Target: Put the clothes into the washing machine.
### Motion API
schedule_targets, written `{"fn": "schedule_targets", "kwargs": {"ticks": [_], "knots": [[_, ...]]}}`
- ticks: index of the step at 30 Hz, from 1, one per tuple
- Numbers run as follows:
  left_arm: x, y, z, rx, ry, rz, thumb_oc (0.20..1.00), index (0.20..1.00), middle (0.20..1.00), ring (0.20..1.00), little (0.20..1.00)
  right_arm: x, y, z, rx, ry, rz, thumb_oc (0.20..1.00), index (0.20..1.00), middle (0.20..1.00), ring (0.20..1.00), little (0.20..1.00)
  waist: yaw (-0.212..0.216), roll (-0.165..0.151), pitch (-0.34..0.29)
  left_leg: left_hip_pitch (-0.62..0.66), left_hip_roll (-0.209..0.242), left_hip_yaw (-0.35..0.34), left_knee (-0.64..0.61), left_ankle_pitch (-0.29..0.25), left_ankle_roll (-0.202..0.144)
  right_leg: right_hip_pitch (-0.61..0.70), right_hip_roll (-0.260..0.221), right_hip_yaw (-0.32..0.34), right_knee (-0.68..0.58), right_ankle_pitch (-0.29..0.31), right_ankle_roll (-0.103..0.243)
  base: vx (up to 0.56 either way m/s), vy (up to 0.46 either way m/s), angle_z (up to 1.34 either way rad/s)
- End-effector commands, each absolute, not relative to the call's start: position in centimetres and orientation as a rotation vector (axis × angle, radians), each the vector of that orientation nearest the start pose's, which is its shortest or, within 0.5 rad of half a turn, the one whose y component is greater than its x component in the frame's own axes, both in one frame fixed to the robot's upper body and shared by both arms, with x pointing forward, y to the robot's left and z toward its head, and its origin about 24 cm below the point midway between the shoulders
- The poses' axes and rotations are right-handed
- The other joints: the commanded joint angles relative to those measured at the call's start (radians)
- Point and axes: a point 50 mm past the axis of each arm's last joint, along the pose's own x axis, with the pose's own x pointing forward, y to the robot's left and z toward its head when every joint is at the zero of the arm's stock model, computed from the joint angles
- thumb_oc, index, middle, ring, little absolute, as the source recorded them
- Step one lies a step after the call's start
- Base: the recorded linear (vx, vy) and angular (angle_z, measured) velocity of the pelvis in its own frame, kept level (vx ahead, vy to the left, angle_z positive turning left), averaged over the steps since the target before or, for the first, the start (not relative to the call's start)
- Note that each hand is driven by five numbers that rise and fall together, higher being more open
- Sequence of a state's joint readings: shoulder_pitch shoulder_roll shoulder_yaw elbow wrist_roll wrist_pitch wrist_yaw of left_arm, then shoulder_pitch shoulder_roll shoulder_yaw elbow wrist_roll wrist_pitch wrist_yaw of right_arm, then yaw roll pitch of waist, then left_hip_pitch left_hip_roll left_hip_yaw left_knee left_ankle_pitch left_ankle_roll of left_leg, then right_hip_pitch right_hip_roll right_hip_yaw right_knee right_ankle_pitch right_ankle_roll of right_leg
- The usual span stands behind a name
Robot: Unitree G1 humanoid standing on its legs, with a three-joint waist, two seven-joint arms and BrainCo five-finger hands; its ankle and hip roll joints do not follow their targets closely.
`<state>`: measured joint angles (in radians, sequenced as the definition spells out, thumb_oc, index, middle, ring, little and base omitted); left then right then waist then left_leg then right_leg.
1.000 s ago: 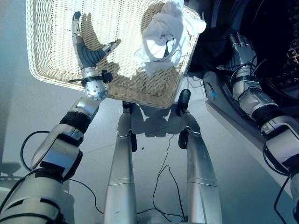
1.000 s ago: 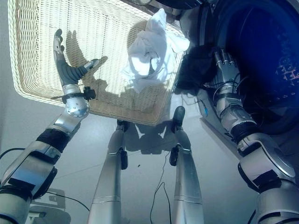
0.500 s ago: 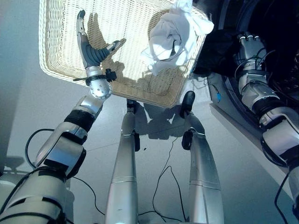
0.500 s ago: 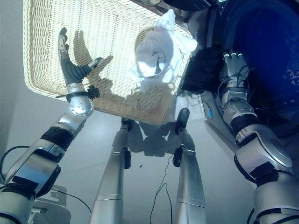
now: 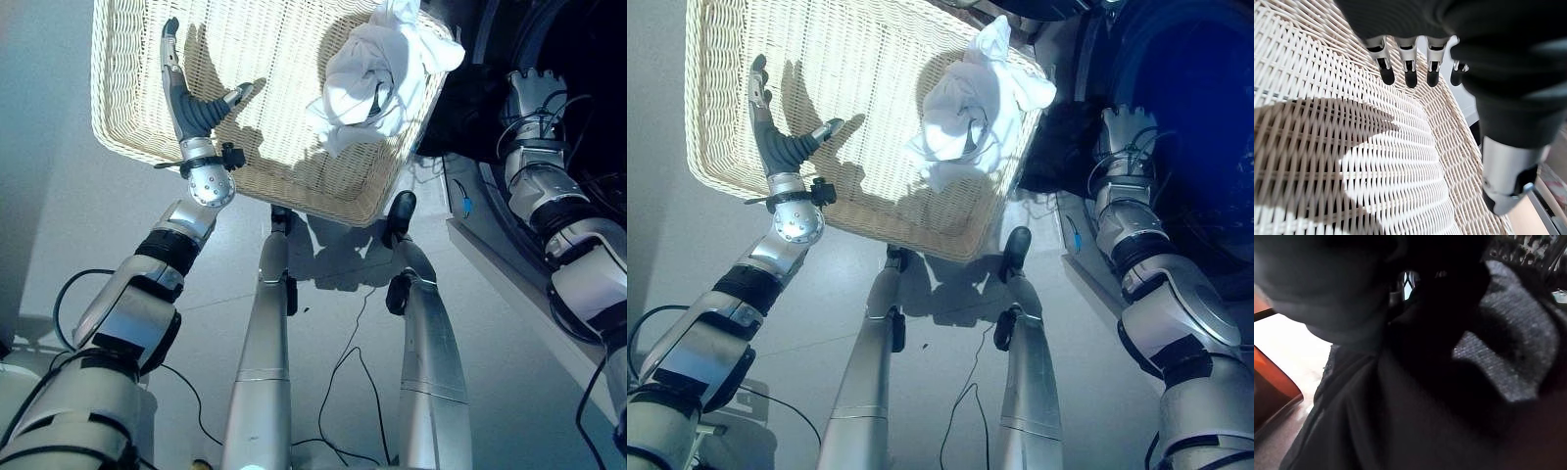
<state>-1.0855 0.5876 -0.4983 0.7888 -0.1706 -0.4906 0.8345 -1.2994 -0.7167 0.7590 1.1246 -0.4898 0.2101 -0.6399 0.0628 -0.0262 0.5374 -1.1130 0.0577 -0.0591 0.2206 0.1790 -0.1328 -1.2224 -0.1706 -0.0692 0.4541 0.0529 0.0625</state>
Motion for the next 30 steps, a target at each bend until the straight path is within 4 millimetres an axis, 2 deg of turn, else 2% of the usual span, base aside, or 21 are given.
{"fn": "schedule_targets", "kwargs": {"ticks": [1,6,7,8,11,15,16,17,19,21,22,25,26,28,30], "knots": [[37.2,18.7,27.8,0.219,-0.945,0.511,1.0,1.0,1.0,1.0,1.0,39.1,-28.3,28.4,-1.685,-0.32,-0.866,0.2,0.2,0.2,0.2,0.2,-0.035,0.07,-0.017,-0.014,-0.061,-0.014,0.089,-0.081,0.052,0.046,0.048,-0.063,-0.085,0.079,0.068,0.0,0.0,0.0],[37.1,18.7,27.6,0.203,-0.943,0.51,1.0,1.0,1.0,1.0,1.0,39.0,-28.5,28.1,-1.409,-0.342,-0.891,0.2,0.2,0.2,0.2,0.2,-0.037,0.071,-0.017,-0.015,-0.06,-0.014,0.088,-0.081,0.051,0.046,0.05,-0.06,-0.087,0.08,0.067,0.0,0.0,0.0],[37.0,18.7,27.4,0.194,-0.941,0.514,1.0,1.0,1.0,1.0,1.0,38.9,-28.4,28.0,-1.225,-0.359,-0.92,0.2,0.2,0.2,0.2,0.2,-0.039,0.071,-0.017,-0.014,-0.06,-0.013,0.085,-0.082,0.051,0.045,0.052,-0.059,-0.087,0.079,0.066,0.0,0.0,0.0],[37.0,18.7,27.2,0.193,-0.937,0.516,1.0,1.0,1.0,1.0,1.0,38.7,-28.4,27.9,-1.119,-0.374,-0.943,0.2,0.2,0.2,0.2,0.2,-0.04,0.07,-0.017,-0.013,-0.061,-0.013,0.088,-0.084,0.05,0.045,0.054,-0.057,-0.085,0.078,0.066,0.01,0.03,0.0],[36.8,19.2,26.8,0.184,-0.933,0.526,1.0,1.0,1.0,1.0,1.0,38.0,-29.1,28.2,-0.909,-0.414,-1.029,0.2,0.2,0.2,0.2,0.2,-0.046,0.068,-0.017,-0.013,-0.059,-0.012,0.093,-0.092,0.048,0.045,0.056,-0.053,-0.082,0.074,0.067,0.0,0.0,0.0],[36.3,20.5,25.5,0.184,-0.926,0.55,1.0,1.0,1.0,1.0,1.0,35.4,-32.9,27.5,-0.482,-0.421,-1.275,0.2,0.2,0.2,0.2,0.2,-0.056,0.056,-0.017,-0.007,-0.053,-0.013,0.102,-0.111,0.048,0.053,0.057,-0.05,-0.083,0.072,0.073,0.0,0.0,0.0],[36.2,20.6,25.4,0.183,-0.925,0.552,1.0,1.0,1.0,1.0,1.0,35.2,-33.3,27.4,-0.459,-0.412,-1.287,0.2,0.2,0.2,0.2,0.2,-0.057,0.055,-0.017,-0.007,-0.052,-0.013,0.103,-0.113,0.048,0.053,0.058,-0.049,-0.084,0.072,0.073,0.0,0.0,0.0],[36.2,20.7,25.3,0.181,-0.925,0.556,1.0,1.0,1.0,1.0,1.0,34.8,-33.9,27.1,-0.365,-0.409,-1.331,0.2,0.2,0.2,0.2,0.2,-0.059,0.052,-0.017,-0.008,-0.051,-0.013,0.103,-0.115,0.048,0.053,0.059,-0.049,-0.085,0.073,0.074,0.0,0.0,0.0],[35.9,21.2,24.9,0.182,-0.919,0.571,1.0,1.0,1.0,1.0,1.0,32.8,-36.7,26.2,-0.058,-0.393,-1.464,0.2,0.2,0.2,0.2,0.2,-0.068,0.04,-0.017,-0.004,-0.043,-0.013,0.105,-0.125,0.047,0.059,0.061,-0.047,-0.088,0.078,0.078,0.0,0.0,0.0],[35.8,21.4,24.8,0.189,-0.917,0.574,1.0,1.0,1.0,1.0,1.0,32.0,-37.9,25.9,0.057,-0.385,-1.51,0.2,0.2,0.2,0.2,0.2,-0.069,0.033,-0.017,-0.002,-0.041,-0.016,0.105,-0.128,0.047,0.063,0.062,-0.048,-0.09,0.08,0.079,0.0,-0.015,-0.02],[35.8,21.6,24.9,0.198,-0.914,0.579,1.0,1.0,1.0,1.0,1.0,30.8,-39.4,25.9,0.198,-0.397,-1.568,0.2,0.2,0.2,0.2,0.2,-0.073,0.026,-0.017,0.0,-0.038,-0.018,0.106,-0.131,0.046,0.066,0.065,-0.048,-0.092,0.082,0.08,0.0,-0.023,-0.04],[35.8,21.7,24.9,0.2,-0.913,0.58,1.0,1.0,1.0,1.0,1.0,30.6,-39.7,26.0,0.219,-0.399,-1.574,0.2,0.2,0.2,0.2,0.2,-0.073,0.025,-0.017,0.0,-0.037,-0.019,0.107,-0.132,0.046,0.067,0.066,-0.048,-0.092,0.082,0.08,0.0,-0.019,-0.05],[35.8,22.5,25.4,0.219,-0.909,0.594,1.0,1.0,1.0,1.0,1.0,28.1,-42.5,26.7,0.435,-0.459,-1.645,0.2,0.2,0.2,0.2,0.2,-0.081,0.009,-0.017,0.005,-0.033,-0.026,0.107,-0.135,0.045,0.075,0.073,-0.048,-0.097,0.086,0.08,0.01,-0.052,-0.07],[35.7,23.5,25.7,0.231,-0.906,0.602,1.0,1.0,1.0,1.0,1.0,26.2,-44.2,27.7,0.59,-0.541,-1.68,0.2,0.2,0.2,0.2,0.2,-0.084,-0.001,-0.017,0.012,-0.031,-0.03,0.104,-0.137,0.045,0.086,0.077,-0.049,-0.106,0.088,0.08,0.0,-0.048,-0.05],[35.6,23.9,25.8,0.236,-0.903,0.607,1.0,1.0,1.0,1.0,1.0,25.3,-44.8,28.1,0.667,-0.588,-1.688,0.2,0.2,0.2,0.2,0.2,-0.089,-0.005,-0.017,0.016,-0.028,-0.03,0.103,-0.137,0.044,0.092,0.081,-0.049,-0.109,0.088,0.079,0.0,-0.02,-0.05]]}}
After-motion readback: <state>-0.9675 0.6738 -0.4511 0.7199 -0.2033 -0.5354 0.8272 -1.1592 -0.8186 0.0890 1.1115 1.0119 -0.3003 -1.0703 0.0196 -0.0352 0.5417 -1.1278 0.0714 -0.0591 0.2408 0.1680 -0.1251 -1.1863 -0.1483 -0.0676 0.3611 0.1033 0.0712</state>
